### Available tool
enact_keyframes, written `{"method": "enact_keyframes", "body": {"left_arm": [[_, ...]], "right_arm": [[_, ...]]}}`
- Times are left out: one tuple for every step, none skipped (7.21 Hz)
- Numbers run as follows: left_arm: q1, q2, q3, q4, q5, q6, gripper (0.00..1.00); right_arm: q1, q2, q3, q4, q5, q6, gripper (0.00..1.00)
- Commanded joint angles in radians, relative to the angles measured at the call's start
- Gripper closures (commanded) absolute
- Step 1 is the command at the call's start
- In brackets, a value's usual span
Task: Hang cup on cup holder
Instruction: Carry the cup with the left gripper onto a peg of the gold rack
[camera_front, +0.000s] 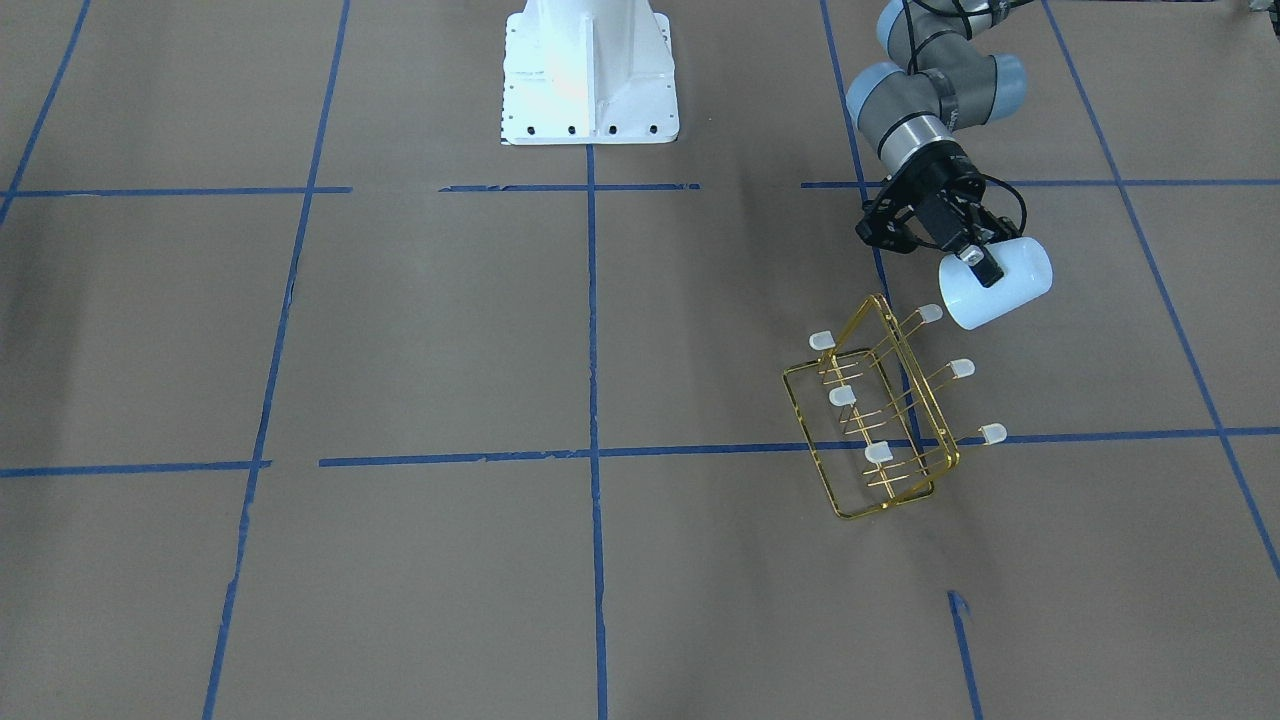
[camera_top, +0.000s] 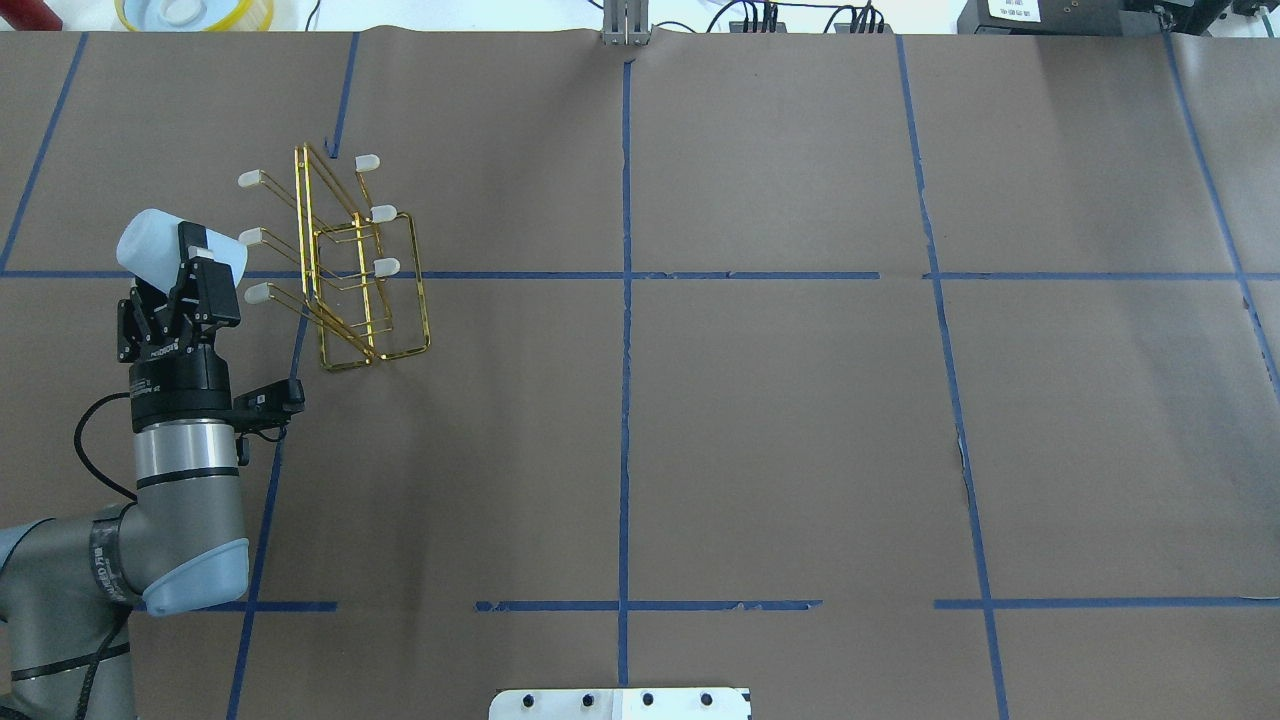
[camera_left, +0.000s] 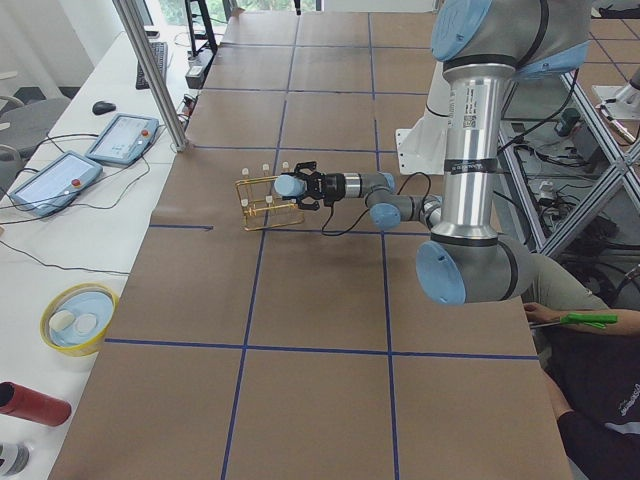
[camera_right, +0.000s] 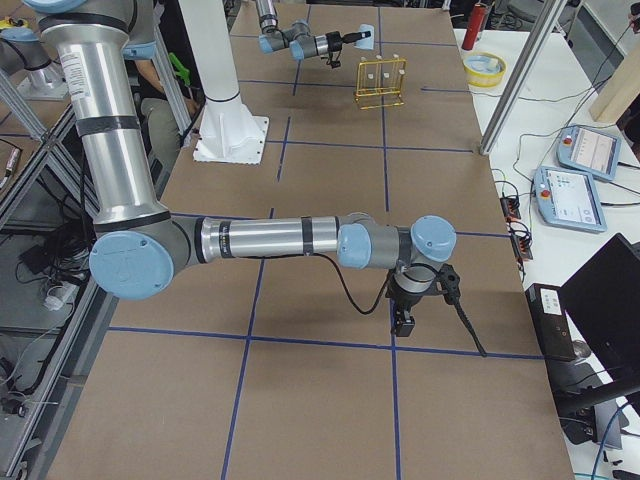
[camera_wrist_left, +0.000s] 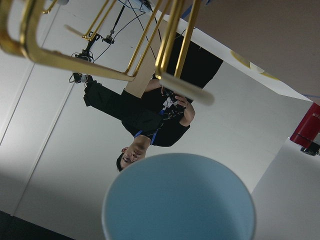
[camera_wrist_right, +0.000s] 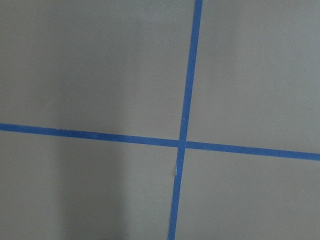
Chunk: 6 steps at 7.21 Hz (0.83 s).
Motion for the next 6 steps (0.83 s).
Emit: {"method": "enact_keyframes", "body": {"left_arm": [[0.014, -0.031, 0.06, -0.034, 0.026, -0.002, 1.0], [0.015, -0.043, 0.082, -0.039, 0.03, -0.001, 1.0], [0.017, -0.045, 0.086, -0.039, 0.032, -0.001, 1.0], [0.017, -0.051, 0.096, -0.04, 0.031, -0.003, 1.0], [0.017, -0.072, 0.123, -0.042, 0.031, -0.003, 1.0], [0.017, -0.094, 0.148, -0.042, 0.032, -0.003, 1.0]], "right_arm": [[0.0, 0.0, 0.0, 0.0, 0.0, 0.0, 0.0], [0.0, 0.0, 0.0, 0.0, 0.0, 0.0, 0.0], [0.0, 0.0, 0.0, 0.0, 0.0, 0.0, 0.0], [0.0, 0.0, 0.0, 0.0, 0.0, 0.0, 0.0], [0.0, 0.0, 0.0, 0.0, 0.0, 0.0, 0.0], [0.0, 0.0, 0.0, 0.0, 0.0, 0.0, 0.0]]}}
